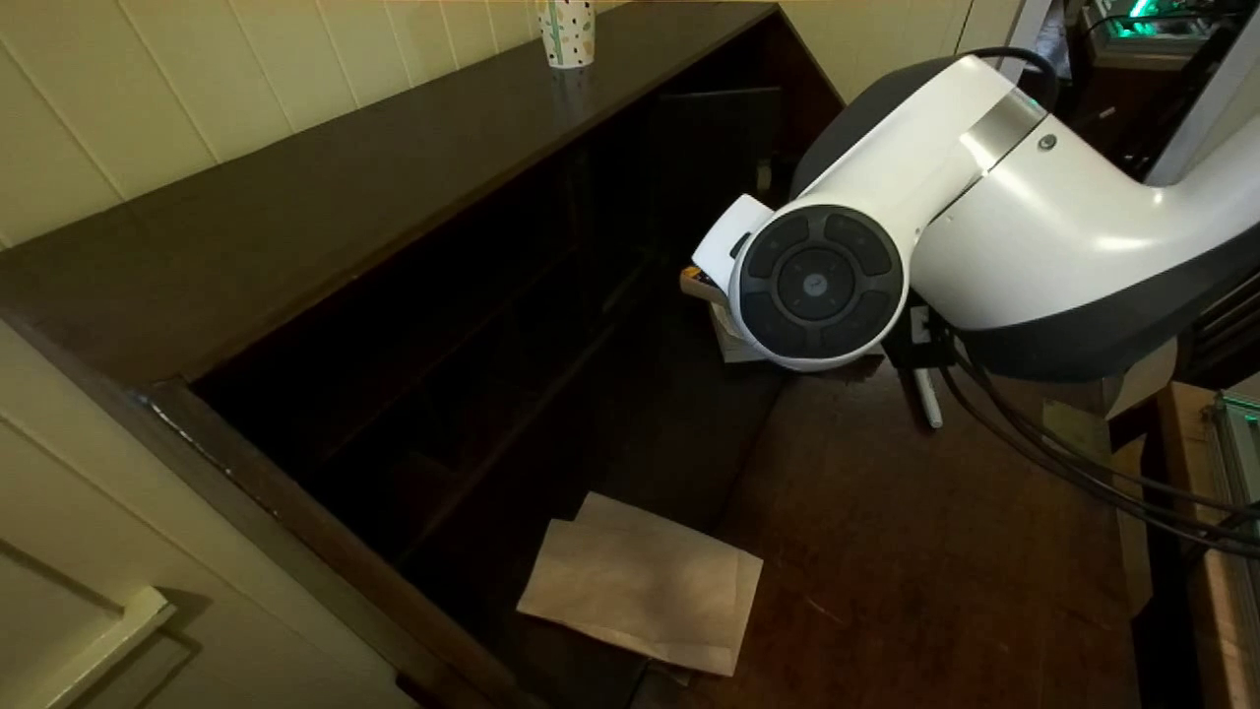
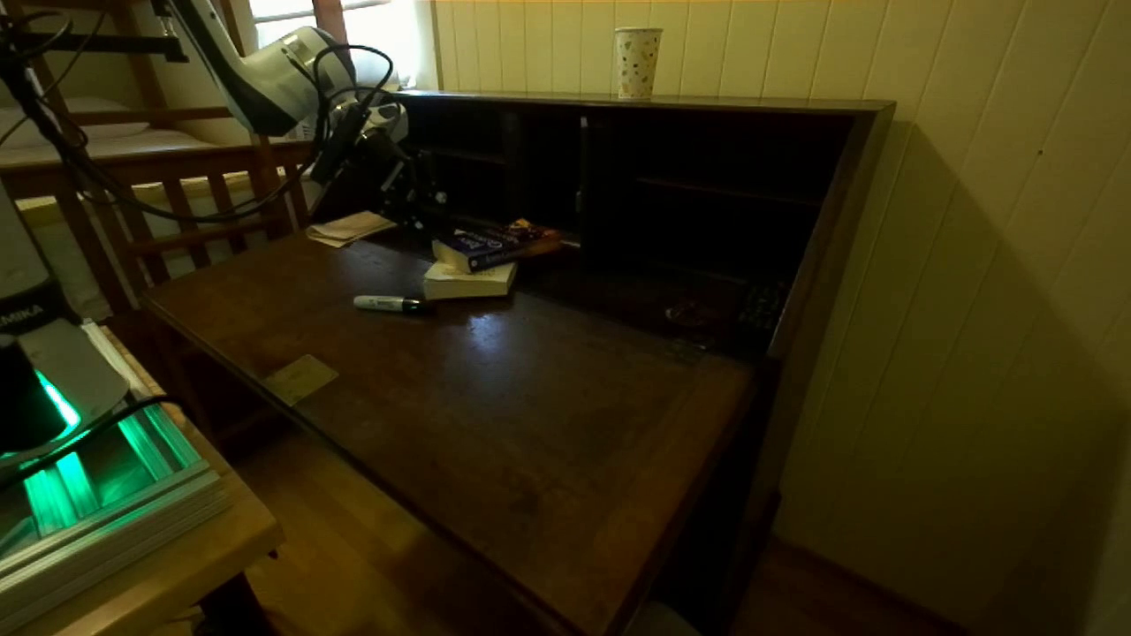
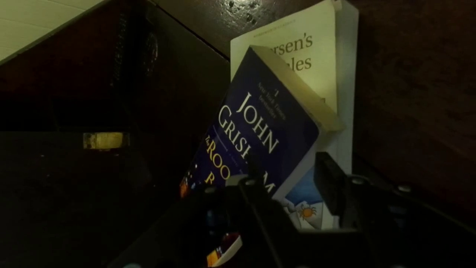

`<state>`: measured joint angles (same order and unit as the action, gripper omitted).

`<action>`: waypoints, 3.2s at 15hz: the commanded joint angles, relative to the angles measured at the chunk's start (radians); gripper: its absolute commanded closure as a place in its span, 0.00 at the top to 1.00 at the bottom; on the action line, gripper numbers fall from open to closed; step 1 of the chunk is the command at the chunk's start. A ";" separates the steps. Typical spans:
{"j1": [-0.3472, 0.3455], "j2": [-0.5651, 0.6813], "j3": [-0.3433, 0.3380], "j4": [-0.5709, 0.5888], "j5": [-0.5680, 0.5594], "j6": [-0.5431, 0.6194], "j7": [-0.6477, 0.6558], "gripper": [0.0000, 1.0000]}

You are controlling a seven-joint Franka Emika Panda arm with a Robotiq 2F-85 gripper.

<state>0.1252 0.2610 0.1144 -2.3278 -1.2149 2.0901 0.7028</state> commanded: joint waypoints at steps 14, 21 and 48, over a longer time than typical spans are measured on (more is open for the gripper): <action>-0.176 -0.213 -0.151 -0.216 0.364 0.657 -0.219 1.00; -0.251 -0.207 -0.237 -0.242 0.267 0.859 -0.106 0.61; -0.535 0.008 -0.001 -0.307 0.321 1.210 -0.119 0.00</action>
<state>-0.3415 0.1641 0.0153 -2.6220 -0.8784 3.3045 0.5890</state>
